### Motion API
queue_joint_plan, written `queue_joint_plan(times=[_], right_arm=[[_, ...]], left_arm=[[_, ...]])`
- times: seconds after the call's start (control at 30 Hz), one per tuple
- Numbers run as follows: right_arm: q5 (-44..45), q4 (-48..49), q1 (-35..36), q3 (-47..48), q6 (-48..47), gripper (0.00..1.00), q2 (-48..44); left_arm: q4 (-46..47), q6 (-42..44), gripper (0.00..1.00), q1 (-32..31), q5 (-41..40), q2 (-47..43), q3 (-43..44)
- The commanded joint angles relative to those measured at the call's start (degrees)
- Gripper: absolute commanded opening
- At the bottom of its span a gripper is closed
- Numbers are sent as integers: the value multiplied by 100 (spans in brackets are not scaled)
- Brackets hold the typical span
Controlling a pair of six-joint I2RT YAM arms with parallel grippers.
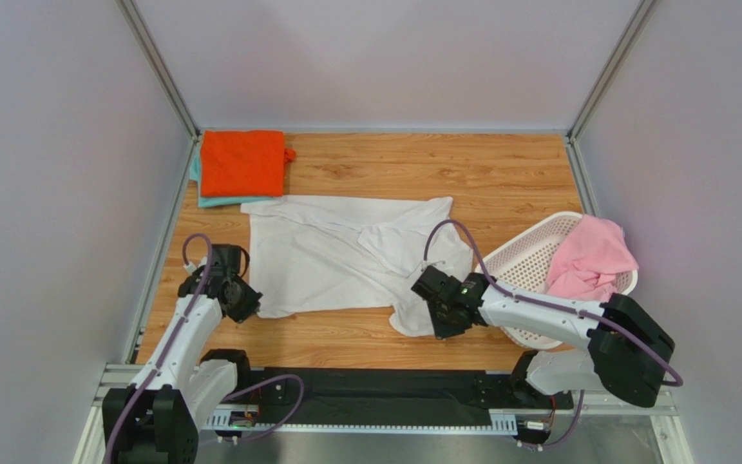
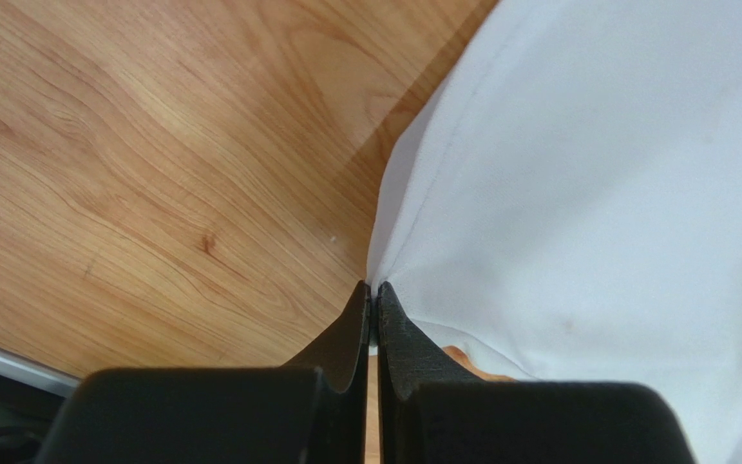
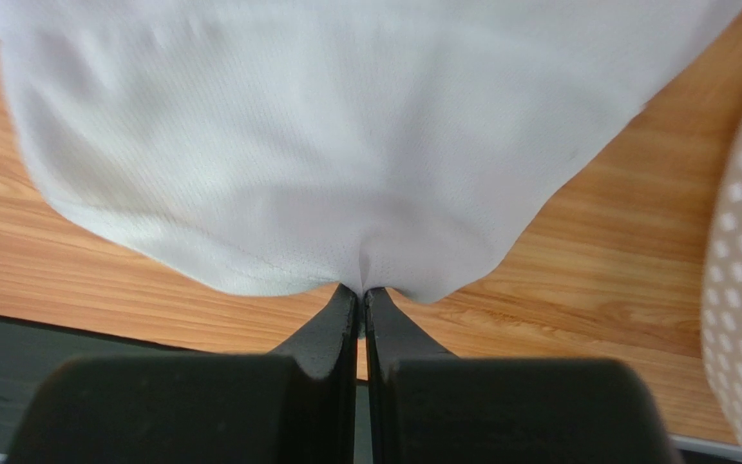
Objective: Fold and stack the t-shirts
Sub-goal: Flatten the tshirt out
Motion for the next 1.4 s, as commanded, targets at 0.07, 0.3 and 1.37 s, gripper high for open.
queue_joint_plan(times=[0.07,0.3,1.37], right_arm=[[1000,283,-649,1090,-461,0,-526],[1870,722,-1196,2584,-1147,0,-1149],[-1118,266,-1222,8122,-2923,0,-1854]], left_arm=[[-158,239,0,25,185,-344,966],[-396,266,0,25,237,-617,2469],[-1802,952,0,25,369,-784,9238]])
